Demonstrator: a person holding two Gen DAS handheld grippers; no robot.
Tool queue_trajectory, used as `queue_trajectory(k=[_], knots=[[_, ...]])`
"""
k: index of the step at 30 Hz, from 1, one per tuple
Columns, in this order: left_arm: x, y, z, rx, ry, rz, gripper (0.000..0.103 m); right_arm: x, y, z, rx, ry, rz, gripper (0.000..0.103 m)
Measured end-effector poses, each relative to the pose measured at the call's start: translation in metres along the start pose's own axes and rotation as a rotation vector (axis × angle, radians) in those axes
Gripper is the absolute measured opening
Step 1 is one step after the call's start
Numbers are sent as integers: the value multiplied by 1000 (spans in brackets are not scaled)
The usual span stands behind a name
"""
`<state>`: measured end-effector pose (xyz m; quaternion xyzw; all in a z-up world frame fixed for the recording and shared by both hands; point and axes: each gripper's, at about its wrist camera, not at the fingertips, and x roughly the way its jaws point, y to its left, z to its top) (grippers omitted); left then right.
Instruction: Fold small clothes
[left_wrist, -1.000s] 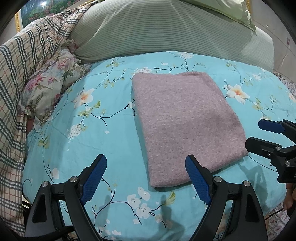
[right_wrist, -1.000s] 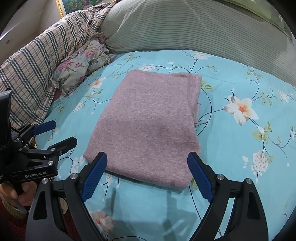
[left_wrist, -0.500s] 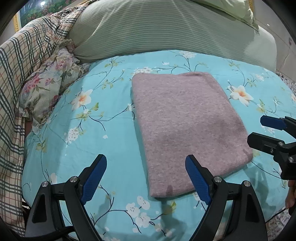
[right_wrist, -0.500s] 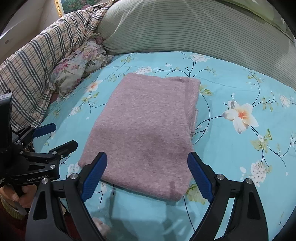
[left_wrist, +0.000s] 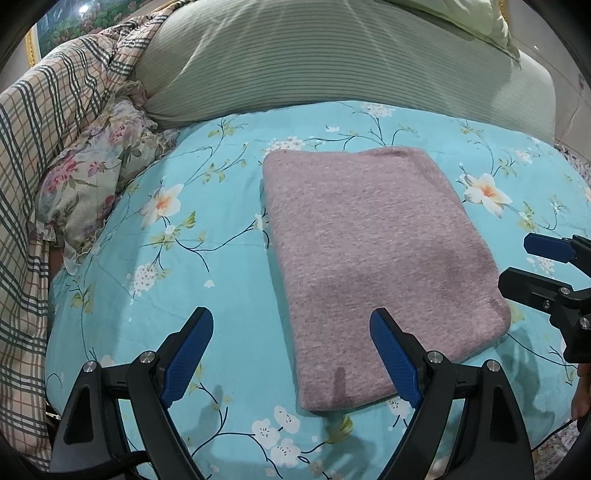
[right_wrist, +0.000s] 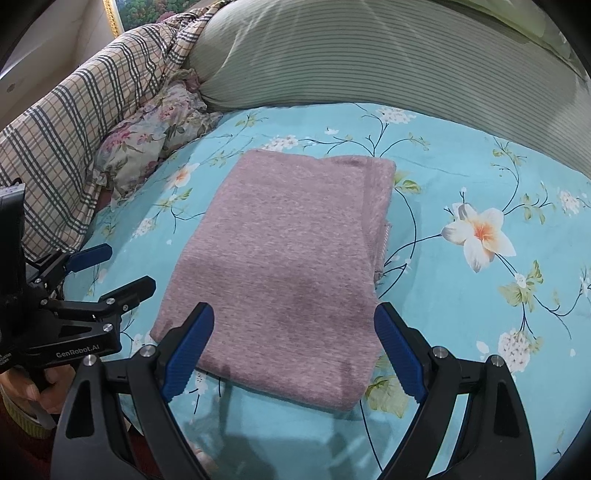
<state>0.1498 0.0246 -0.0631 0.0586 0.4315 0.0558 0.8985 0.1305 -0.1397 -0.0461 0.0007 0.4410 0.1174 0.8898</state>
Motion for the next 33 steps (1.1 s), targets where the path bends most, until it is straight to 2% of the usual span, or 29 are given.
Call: queue_trajectory(k=[13, 22, 25, 33], knots=[[3, -3, 5, 11, -6, 18, 87, 4, -5, 4, 12, 5, 0, 89], [15, 7, 10, -32, 3, -1, 88, 16, -12, 8, 35, 19, 3, 89], [16, 8, 9, -36, -6, 19, 92, 20, -15, 7, 56, 23, 12, 89], [19, 8, 7, -51, 1, -9, 95, 25, -24, 4, 82, 29, 25, 89]])
